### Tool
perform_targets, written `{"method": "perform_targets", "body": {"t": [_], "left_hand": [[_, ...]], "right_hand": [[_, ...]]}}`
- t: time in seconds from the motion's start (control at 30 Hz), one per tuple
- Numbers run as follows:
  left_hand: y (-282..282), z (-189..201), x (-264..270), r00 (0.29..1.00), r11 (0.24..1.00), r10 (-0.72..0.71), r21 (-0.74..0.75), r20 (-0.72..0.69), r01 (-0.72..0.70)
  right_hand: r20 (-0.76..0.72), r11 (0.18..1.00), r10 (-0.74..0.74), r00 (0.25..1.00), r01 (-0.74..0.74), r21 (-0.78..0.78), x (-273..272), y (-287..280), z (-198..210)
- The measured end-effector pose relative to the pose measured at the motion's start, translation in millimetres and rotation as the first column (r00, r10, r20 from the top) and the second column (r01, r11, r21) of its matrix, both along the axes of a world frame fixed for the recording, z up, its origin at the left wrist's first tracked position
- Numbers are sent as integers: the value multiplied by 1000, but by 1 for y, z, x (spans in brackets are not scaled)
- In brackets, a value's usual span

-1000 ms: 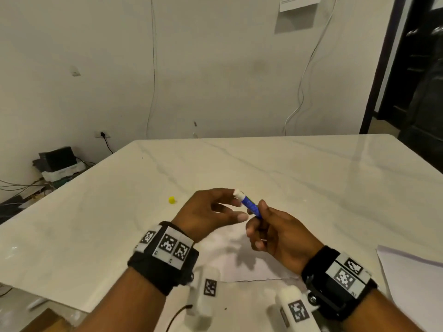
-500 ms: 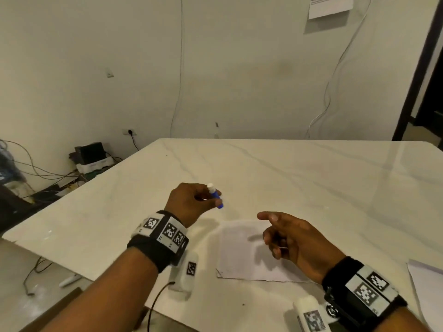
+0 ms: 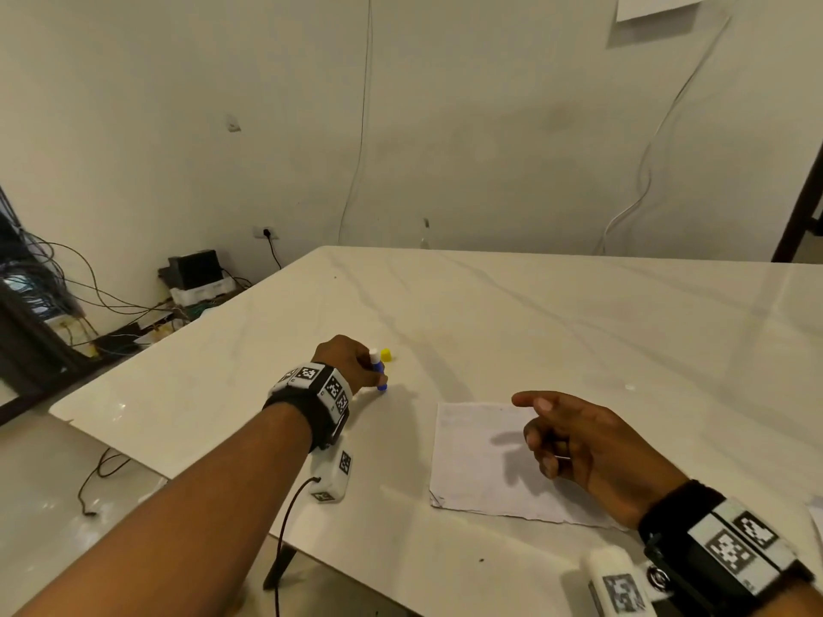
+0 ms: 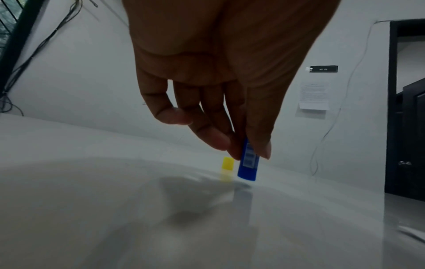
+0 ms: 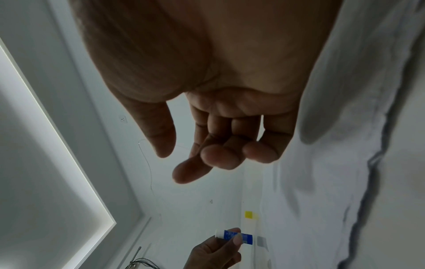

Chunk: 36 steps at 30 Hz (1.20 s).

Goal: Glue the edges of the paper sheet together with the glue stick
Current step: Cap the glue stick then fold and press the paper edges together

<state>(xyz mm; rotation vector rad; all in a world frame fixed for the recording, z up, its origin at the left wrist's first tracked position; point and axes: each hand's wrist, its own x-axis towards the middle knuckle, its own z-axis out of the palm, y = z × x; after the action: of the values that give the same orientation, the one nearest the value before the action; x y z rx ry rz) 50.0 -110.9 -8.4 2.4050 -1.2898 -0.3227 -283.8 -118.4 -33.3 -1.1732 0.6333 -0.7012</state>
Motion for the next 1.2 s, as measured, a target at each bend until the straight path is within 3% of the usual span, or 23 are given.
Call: {"method": "perform_targets", "body": {"t": [0.43, 0.57, 0.73, 0.87, 0.97, 1.07, 1.13, 1.2], "left_hand": [[4, -2, -2, 999, 998, 16, 55, -31, -14], [17, 2, -4, 997, 999, 46, 6, -62, -46], [52, 5, -30, 994, 978, 101, -177, -48, -108], [72, 9, -85, 995, 944, -97, -315, 14, 97], [72, 14, -137, 956, 907, -292, -325, -31, 266], [70, 15, -175, 906, 866, -411, -353, -101, 353], [70, 12, -194, 875, 839, -471, -363, -112, 406], [70, 8, -208, 849, 819, -516, -354, -113, 450]], "right_hand": [[-6, 1000, 5, 1000, -5, 0, -1, 0, 0], [-13, 1000, 5, 1000, -5, -6, -2, 0, 0], [-14, 1000, -18, 1000, 18, -8, -5, 0, 3], [-33, 991, -113, 993, 110, -76, -8, 10, 15], [-143, 944, -225, 964, 179, -277, -27, 18, 37], [-254, 886, -263, 931, 128, -446, -63, 21, 61], [-387, 842, -319, 865, 71, -535, -96, 18, 74], [-549, 812, -381, 744, -15, -584, -133, 11, 80]]}}
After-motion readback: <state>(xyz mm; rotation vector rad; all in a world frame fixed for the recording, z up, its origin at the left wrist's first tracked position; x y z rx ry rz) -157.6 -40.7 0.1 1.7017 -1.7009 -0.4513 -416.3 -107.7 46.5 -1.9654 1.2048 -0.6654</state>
